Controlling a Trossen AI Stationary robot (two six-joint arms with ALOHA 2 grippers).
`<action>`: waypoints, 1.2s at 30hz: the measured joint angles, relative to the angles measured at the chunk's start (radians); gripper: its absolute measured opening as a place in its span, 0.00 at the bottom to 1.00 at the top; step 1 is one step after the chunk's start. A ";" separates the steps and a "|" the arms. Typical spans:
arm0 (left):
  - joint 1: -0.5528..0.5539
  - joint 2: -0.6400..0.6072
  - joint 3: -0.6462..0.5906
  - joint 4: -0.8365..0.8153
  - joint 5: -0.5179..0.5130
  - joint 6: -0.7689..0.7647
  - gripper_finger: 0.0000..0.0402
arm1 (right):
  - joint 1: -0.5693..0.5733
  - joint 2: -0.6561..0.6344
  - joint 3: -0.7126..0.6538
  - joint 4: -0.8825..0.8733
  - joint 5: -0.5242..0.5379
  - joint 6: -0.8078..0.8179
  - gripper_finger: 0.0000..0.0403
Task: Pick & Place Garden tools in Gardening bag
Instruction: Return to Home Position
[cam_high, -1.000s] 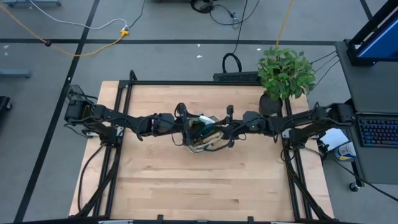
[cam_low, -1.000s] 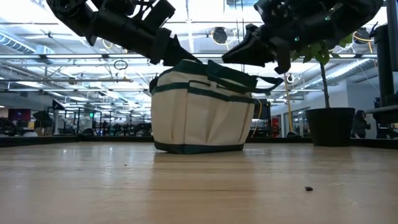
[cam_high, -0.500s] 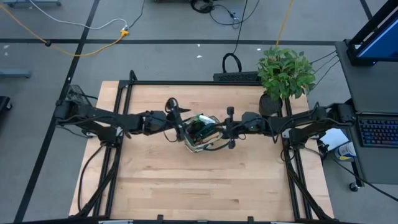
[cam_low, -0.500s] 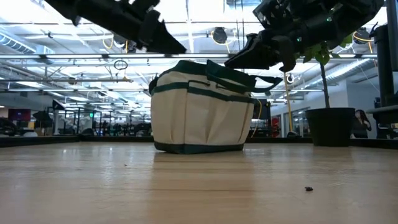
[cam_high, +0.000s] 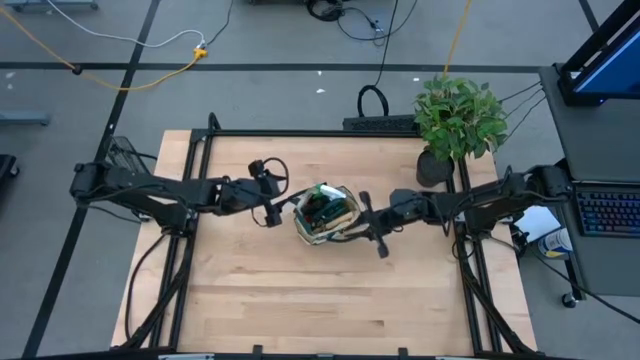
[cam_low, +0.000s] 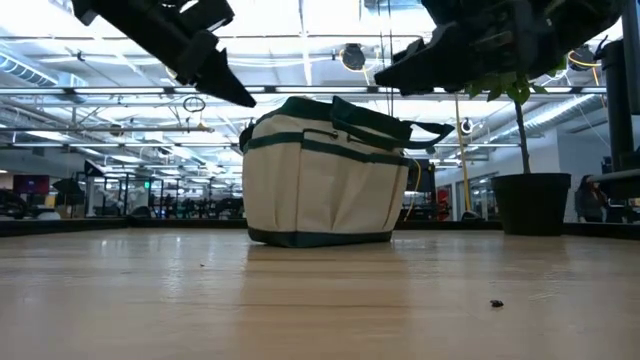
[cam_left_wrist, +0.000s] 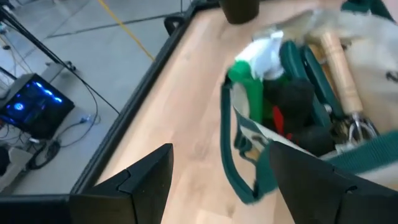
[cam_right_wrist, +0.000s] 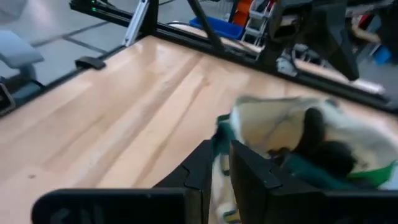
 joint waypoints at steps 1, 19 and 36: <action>-0.005 0.003 0.000 -0.009 0.000 0.000 0.67 | 0.006 0.000 -0.006 0.000 0.000 0.019 0.12; -0.030 -0.271 0.000 -0.225 -0.053 -0.019 0.67 | -0.029 -0.227 -0.052 -0.099 0.009 0.073 0.05; -0.034 -0.813 -0.223 -0.307 0.000 -0.073 0.67 | -0.224 -0.741 -0.497 0.121 0.232 0.136 0.00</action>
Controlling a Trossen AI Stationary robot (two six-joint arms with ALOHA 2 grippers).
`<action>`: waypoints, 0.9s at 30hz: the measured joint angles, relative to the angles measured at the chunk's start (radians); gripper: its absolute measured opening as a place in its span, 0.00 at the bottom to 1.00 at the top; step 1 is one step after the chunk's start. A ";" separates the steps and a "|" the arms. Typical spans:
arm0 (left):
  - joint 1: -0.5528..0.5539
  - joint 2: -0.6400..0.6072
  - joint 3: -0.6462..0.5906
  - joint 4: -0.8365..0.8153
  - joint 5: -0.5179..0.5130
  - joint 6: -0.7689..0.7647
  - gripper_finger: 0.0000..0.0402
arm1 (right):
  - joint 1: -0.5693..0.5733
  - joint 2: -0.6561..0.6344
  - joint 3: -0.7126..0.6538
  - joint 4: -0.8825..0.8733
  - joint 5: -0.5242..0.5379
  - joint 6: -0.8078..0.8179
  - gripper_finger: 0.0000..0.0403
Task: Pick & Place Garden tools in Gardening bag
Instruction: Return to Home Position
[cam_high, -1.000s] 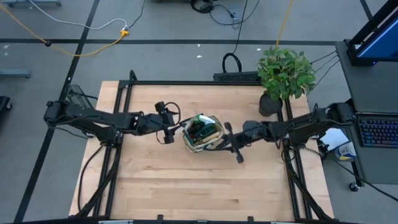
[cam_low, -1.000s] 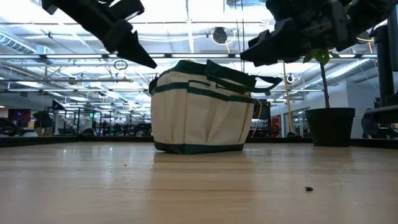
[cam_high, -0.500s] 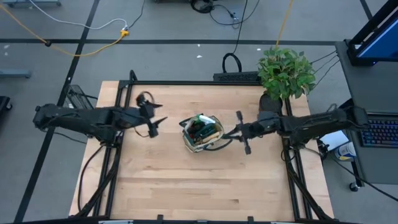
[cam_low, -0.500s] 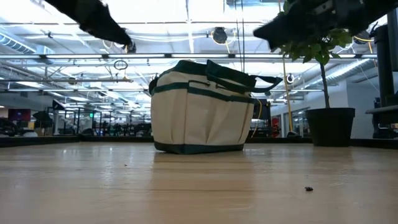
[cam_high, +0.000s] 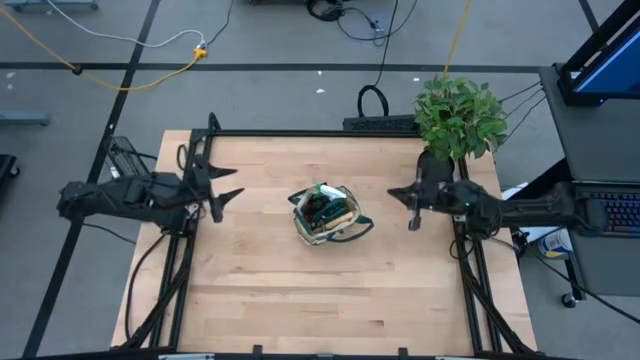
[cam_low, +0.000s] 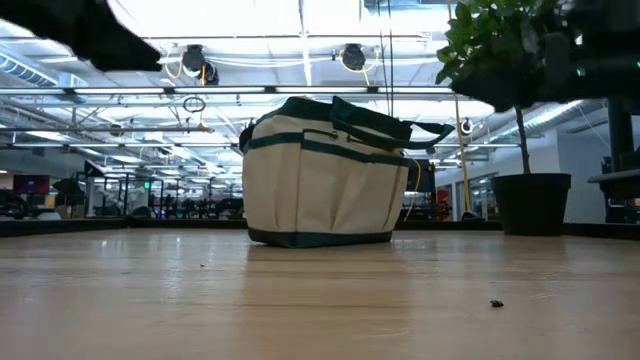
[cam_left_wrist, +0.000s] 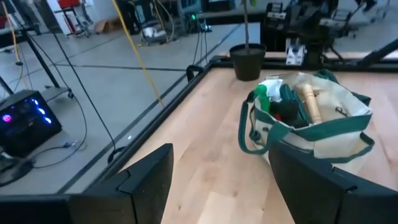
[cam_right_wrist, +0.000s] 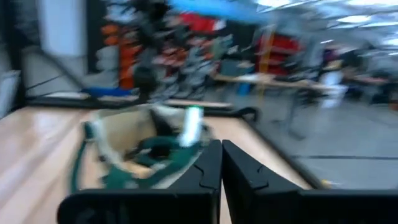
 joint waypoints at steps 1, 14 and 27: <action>0.000 -0.032 -0.021 -0.002 0.000 -0.008 0.67 | -0.009 -0.022 -0.029 0.022 0.017 0.003 0.00; 0.000 -0.294 -0.086 -0.025 0.162 0.076 0.67 | -0.084 -0.139 -0.074 -0.093 -0.045 -0.009 0.00; 0.000 -0.351 -0.169 0.096 0.213 0.148 0.67 | -0.095 -0.181 -0.074 -0.263 -0.047 -0.022 0.00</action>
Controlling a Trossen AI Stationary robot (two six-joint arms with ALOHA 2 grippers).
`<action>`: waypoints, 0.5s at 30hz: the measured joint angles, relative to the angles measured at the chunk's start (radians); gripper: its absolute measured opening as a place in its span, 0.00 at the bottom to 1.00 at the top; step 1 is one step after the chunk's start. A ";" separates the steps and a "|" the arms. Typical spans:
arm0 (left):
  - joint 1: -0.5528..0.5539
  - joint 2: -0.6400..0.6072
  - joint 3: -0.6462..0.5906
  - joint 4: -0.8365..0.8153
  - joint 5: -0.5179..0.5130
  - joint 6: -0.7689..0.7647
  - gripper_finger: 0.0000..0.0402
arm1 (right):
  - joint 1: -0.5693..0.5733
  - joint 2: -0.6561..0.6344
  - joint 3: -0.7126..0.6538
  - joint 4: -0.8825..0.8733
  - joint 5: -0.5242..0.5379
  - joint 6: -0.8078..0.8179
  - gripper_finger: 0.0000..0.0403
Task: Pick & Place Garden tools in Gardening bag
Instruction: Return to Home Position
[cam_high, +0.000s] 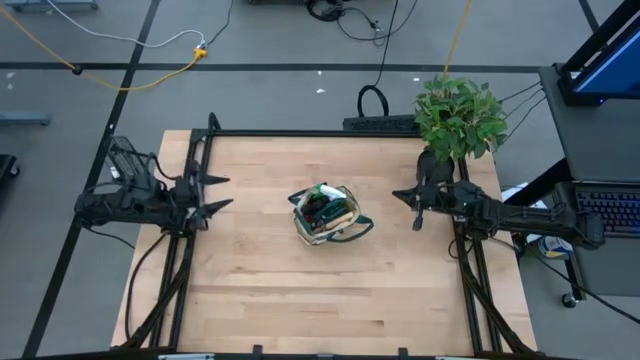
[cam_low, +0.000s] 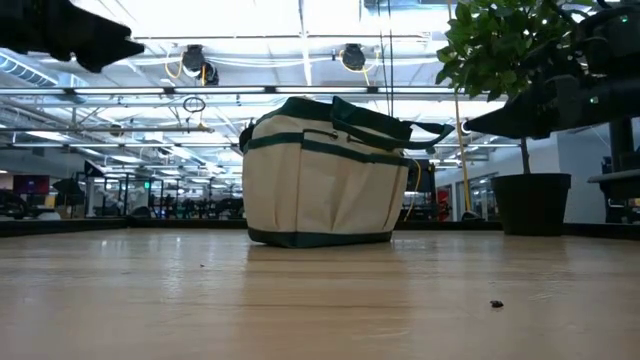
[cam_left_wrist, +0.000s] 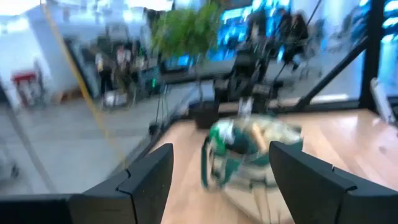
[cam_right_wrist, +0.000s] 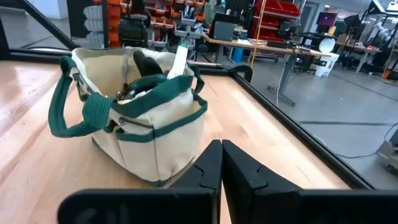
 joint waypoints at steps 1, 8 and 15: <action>0.000 0.000 -0.024 0.056 0.017 0.017 0.67 | 0.000 0.000 0.000 0.002 0.000 0.000 0.00; 0.000 0.000 -0.224 0.307 0.051 0.012 0.67 | 0.000 -0.002 0.000 0.012 0.000 0.020 0.00; 0.000 0.001 -0.326 0.425 0.052 0.007 0.67 | 0.000 -0.002 0.000 0.012 0.000 0.028 0.00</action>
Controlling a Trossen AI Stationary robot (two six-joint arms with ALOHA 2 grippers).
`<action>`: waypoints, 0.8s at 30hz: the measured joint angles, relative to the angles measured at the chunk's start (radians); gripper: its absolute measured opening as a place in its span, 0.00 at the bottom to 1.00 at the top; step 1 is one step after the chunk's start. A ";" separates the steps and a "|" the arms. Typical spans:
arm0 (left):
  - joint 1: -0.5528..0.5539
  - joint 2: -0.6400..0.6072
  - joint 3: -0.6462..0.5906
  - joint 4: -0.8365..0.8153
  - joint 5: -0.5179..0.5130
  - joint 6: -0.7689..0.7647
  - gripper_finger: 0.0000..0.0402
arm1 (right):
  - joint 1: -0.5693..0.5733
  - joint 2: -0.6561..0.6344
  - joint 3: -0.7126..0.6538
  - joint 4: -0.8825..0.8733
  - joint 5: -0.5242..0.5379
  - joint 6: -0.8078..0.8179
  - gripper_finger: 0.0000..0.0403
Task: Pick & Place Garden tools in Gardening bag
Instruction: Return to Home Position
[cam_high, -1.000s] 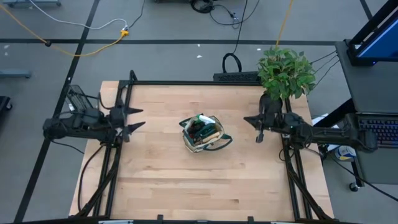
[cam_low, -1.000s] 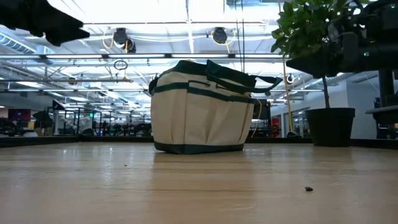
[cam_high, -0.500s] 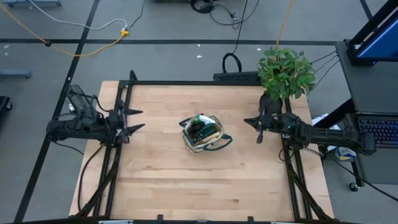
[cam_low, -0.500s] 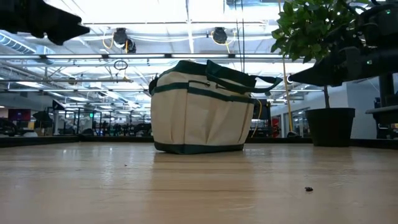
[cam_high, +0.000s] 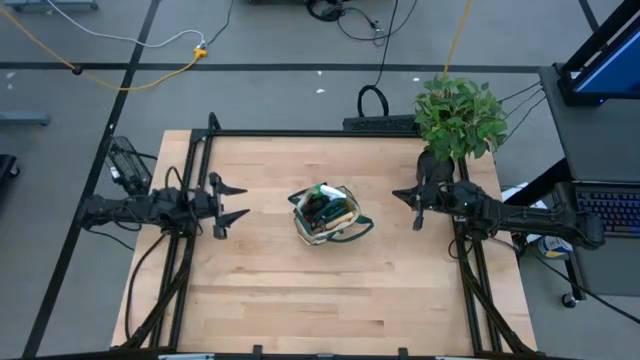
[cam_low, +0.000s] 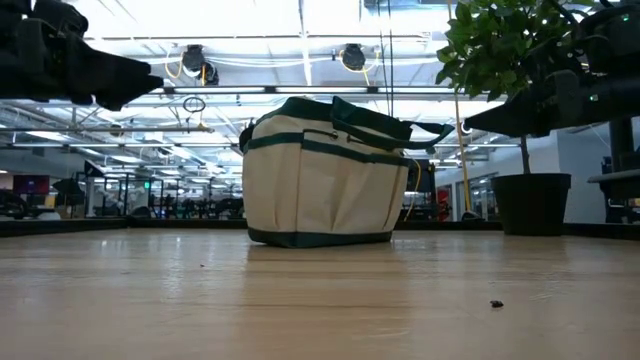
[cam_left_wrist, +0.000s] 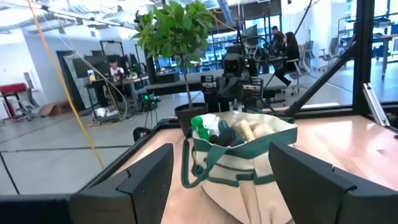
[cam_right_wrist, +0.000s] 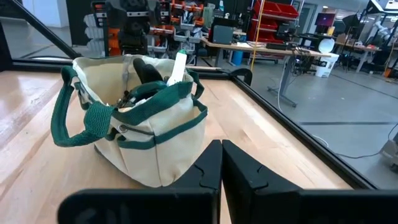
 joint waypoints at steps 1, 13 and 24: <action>0.000 0.000 0.000 -0.005 0.000 -0.007 0.67 | 0.000 0.000 0.000 0.000 0.000 0.000 0.00; 0.000 0.000 0.000 -0.038 -0.009 -0.007 0.67 | 0.000 0.000 0.000 0.000 0.000 -0.002 0.00; 0.000 0.000 0.000 -0.039 -0.011 -0.010 0.67 | 0.000 0.000 0.000 0.000 0.000 -0.002 0.00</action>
